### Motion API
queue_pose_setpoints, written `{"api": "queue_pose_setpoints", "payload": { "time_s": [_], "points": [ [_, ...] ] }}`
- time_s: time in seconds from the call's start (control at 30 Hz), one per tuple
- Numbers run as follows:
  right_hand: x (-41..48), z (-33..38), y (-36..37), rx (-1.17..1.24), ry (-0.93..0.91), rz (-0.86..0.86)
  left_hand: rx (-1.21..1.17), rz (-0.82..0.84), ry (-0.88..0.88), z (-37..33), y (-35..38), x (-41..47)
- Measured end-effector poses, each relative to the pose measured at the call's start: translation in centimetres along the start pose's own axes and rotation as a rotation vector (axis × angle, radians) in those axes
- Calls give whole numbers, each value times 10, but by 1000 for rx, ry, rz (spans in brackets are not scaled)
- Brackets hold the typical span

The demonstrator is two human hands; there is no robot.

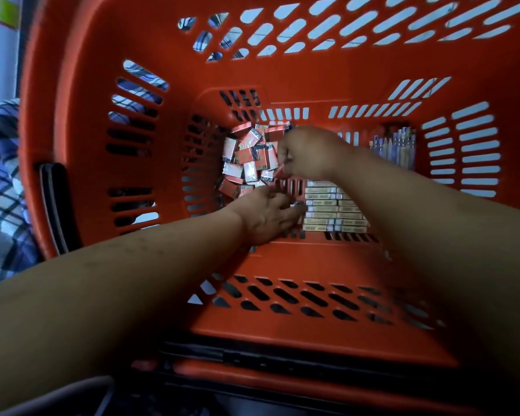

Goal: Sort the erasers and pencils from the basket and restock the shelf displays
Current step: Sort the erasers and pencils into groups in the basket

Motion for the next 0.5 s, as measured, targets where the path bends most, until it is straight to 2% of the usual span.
{"api": "queue_pose_setpoints", "payload": {
  "time_s": [0.1,0.27,0.4,0.5],
  "points": [
    [1,-1,-7,131,2,-20,39,5,-5,-1,5,5],
    [2,-8,-2,201,23,-42,14,32,-216,18,1,14],
    [4,-13,0,287,52,-99,29,60,-243,26,9,6],
    [5,-16,-1,405,88,-151,51,6,-248,23,5,4]
  ]
}}
Point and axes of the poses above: each hand's wrist, its own x-axis towards the middle knuckle, its own y-axis out of the palm, z = x × y, the point moved 7 cm from there along x, towards the middle knuckle, and after that the axes turned 1 degree about z, right-handed, at the moved point
